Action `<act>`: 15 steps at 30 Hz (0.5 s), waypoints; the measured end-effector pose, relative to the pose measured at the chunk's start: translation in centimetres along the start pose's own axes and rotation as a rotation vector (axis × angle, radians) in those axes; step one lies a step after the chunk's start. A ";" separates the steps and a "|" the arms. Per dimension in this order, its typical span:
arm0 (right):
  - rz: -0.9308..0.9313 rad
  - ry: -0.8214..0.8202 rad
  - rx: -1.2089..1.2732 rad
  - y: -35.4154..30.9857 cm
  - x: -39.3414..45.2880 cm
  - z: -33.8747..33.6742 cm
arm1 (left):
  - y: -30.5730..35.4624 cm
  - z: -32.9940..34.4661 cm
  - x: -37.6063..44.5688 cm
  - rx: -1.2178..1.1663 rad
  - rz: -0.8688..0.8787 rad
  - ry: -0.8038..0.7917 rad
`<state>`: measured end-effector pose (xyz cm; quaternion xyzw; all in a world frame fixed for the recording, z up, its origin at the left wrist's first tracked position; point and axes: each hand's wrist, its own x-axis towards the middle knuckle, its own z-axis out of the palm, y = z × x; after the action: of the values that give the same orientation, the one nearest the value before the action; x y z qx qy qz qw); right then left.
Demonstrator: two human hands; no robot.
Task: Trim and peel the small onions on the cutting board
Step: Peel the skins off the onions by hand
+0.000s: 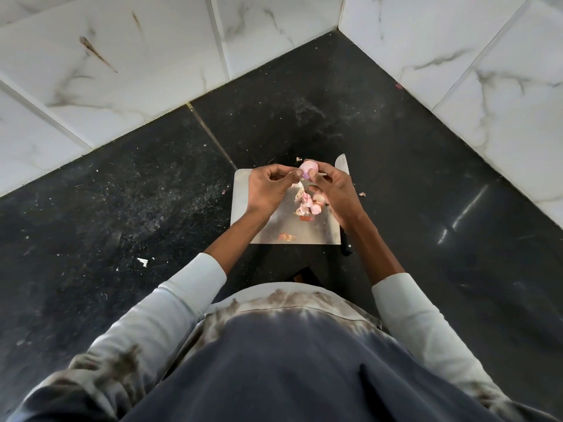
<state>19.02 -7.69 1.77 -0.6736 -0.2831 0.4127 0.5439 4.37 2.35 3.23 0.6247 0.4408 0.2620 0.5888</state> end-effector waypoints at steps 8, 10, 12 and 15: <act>0.002 0.017 0.047 -0.2 -0.4 0.2 | 0.2 -0.4 0.2 0.091 0.087 0.004; 0.025 -0.016 0.064 -0.1 -0.4 0.2 | 0.2 -0.5 0.3 0.127 0.104 -0.003; 0.060 -0.050 0.124 0.0 -0.6 0.3 | 0.2 -0.5 0.3 0.142 0.112 -0.018; 0.103 -0.028 0.181 0.0 -0.5 0.4 | 0.2 -0.4 0.3 0.164 0.120 -0.014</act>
<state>18.45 -7.91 1.85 -0.6294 -0.2173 0.4733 0.5768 4.23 2.85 3.43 0.6978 0.4184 0.2554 0.5222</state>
